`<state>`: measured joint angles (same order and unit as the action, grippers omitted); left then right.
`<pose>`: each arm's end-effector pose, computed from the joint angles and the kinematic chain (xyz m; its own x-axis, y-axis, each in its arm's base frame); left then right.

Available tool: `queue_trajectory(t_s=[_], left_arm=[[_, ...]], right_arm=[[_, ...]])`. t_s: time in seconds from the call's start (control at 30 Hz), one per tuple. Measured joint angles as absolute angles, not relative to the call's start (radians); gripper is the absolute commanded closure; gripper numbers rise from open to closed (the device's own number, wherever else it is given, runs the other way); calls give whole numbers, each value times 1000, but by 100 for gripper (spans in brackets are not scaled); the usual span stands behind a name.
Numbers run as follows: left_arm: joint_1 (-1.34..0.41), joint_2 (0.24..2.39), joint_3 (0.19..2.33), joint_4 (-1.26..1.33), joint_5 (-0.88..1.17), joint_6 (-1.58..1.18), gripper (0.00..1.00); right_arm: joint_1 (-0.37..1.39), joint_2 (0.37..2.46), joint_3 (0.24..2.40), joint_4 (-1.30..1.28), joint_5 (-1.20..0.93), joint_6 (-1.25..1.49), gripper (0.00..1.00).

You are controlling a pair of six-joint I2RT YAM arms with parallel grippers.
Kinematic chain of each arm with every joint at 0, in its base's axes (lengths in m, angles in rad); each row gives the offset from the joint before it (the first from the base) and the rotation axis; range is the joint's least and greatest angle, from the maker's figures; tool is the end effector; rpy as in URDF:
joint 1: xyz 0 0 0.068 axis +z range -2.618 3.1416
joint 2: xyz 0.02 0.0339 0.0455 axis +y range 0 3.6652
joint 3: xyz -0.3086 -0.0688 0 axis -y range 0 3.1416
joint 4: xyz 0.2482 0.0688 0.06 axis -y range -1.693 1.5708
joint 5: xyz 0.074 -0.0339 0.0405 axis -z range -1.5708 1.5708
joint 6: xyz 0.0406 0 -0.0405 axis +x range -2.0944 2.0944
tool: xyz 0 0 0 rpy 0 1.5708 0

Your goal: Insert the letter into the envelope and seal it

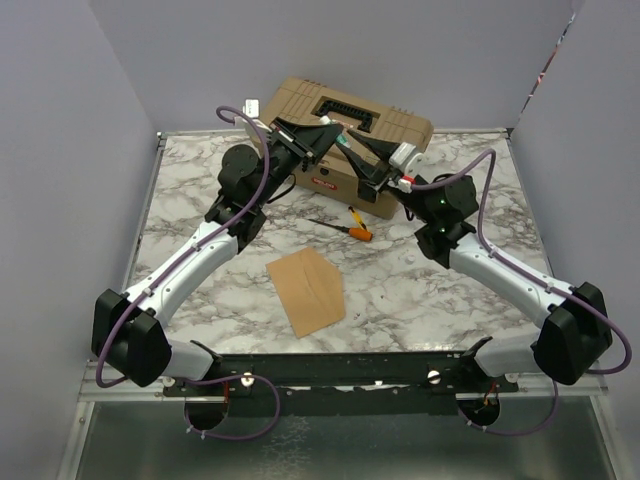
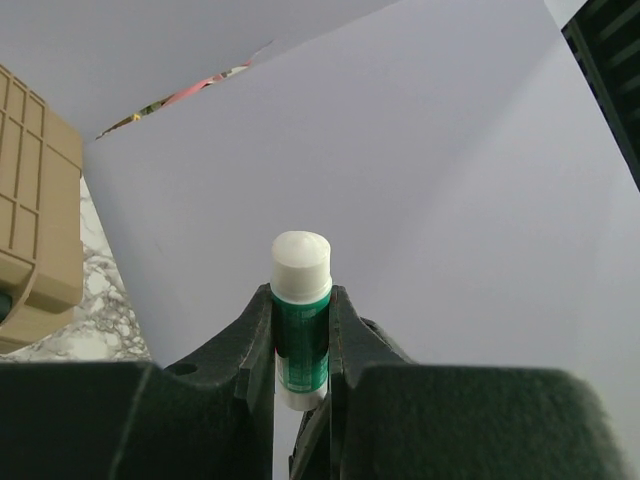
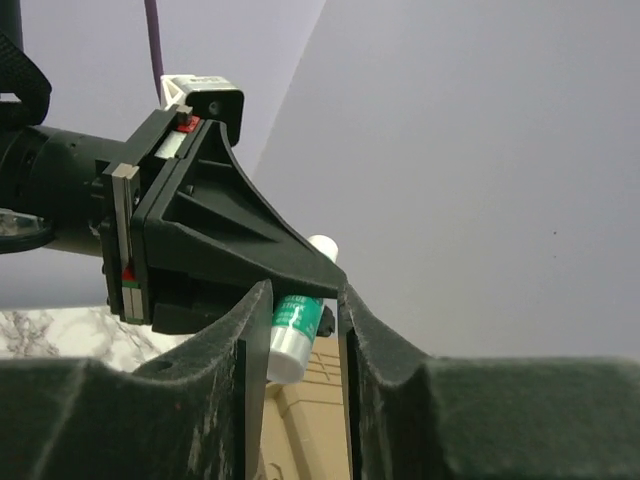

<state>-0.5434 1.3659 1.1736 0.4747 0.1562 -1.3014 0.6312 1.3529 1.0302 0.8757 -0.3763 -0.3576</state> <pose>0.2723 -0.1718 0.4589 -0.5521 -0.7789 -0.2974 0.3999 0.0656 -0.9142 0.2357 0.1907 0.4517 0.6777 0.0921 -0.7296 -0.6022 0.6390 -0.4787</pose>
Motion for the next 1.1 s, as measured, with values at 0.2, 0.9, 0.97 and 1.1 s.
queue_trajectory(t_s=[0.2,0.9,0.97,1.1], left_arm=[[-543,1365,1174,499,172,-1299,100],[-543,1365,1159,535,209,-1317,100],[-543,1365,1157,535,209,-1317,100],[-543,1365,1157,537,209,-1319,100]], right_arm=[[631,1351,997,888,-337,-335,50],[633,1348,978,897,-326,-301,61],[633,1348,978,897,-326,-296,61],[633,1348,977,897,-326,-291,89]])
